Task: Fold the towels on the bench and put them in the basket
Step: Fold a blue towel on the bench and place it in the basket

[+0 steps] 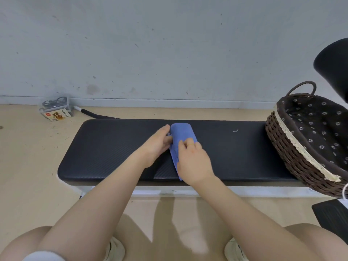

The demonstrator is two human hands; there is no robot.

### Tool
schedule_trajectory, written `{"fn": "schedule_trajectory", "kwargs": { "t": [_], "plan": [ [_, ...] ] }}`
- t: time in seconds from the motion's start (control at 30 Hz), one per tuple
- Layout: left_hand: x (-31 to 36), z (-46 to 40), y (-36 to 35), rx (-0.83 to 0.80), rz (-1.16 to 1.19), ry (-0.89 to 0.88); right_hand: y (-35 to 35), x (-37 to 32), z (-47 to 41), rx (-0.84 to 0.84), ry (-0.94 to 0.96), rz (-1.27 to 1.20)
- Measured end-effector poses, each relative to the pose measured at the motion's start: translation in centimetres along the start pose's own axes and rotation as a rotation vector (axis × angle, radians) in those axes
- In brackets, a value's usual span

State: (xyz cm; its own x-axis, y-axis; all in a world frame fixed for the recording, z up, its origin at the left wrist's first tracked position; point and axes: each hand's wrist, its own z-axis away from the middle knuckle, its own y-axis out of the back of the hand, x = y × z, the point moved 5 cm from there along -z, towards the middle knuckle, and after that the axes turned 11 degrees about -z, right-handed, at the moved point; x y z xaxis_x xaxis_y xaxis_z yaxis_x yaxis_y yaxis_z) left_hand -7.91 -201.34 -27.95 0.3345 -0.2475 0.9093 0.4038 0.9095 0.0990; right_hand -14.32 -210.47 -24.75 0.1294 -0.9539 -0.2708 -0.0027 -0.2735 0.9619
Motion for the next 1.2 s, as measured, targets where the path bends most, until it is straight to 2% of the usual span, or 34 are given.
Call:
{"fn": "schedule_trajectory", "kwargs": {
  "t": [0.07, 0.17, 0.23, 0.3, 0.37, 0.4, 0.5, 0.53, 0.67, 0.77, 0.93, 1.0, 1.07, 1.2],
  "plan": [
    [0.0, -0.5, 1.3, 0.138, -0.232, 0.002, -1.5, -0.6, 0.2, -0.077, 0.053, 0.035],
    [1.1, -1.3, 1.5, 0.221, -0.792, -0.004, -2.3, -0.3, -0.1, -0.135, 0.087, 0.017],
    [2.0, -1.9, 0.6, 0.207, -0.970, -0.057, -2.1, 0.2, -0.1, -0.176, 0.077, -0.055],
    [3.2, -2.1, -0.7, 0.154, -1.031, -0.193, -1.6, 0.0, 0.1, -0.191, 0.108, -0.095],
    [3.6, -2.5, -1.4, 0.082, -1.049, -0.238, -1.0, 0.6, 0.2, -0.190, 0.071, -0.210],
    [3.4, -2.7, -1.3, 0.068, -1.050, -0.220, -0.6, 1.5, 0.0, -0.148, -0.012, -0.330],
    [2.0, -2.6, -1.2, 0.064, -0.999, -0.181, 0.4, 5.0, -0.4, 0.157, -0.280, -0.702],
    [1.5, -2.5, -1.1, 0.060, -0.960, -0.181, 0.1, 5.5, -0.3, 0.154, -0.342, -0.688],
    [0.3, -2.0, -0.3, -0.018, -0.815, -0.151, -2.6, 6.5, 0.5, -0.031, -0.532, -0.579],
    [0.1, -1.6, 0.2, -0.064, -0.791, -0.135, -2.9, 6.7, 1.1, -0.043, -0.525, -0.478],
    [0.4, -1.3, 1.1, -0.195, -0.792, -0.003, -2.9, 6.5, 1.9, -0.218, -0.461, -0.542],
    [0.9, -0.2, 0.5, -0.264, -0.736, -0.018, -2.5, 7.1, 2.2, -0.274, -0.424, -0.605],
    [1.5, 0.6, -0.4, -0.253, -0.641, -0.076, -1.5, 8.1, 2.5, -0.250, -0.397, -0.761],
    [4.2, 1.9, -2.2, -0.184, -0.479, -0.201, 2.6, 11.1, 3.2, -0.127, -0.397, -1.223]
  ]
}}
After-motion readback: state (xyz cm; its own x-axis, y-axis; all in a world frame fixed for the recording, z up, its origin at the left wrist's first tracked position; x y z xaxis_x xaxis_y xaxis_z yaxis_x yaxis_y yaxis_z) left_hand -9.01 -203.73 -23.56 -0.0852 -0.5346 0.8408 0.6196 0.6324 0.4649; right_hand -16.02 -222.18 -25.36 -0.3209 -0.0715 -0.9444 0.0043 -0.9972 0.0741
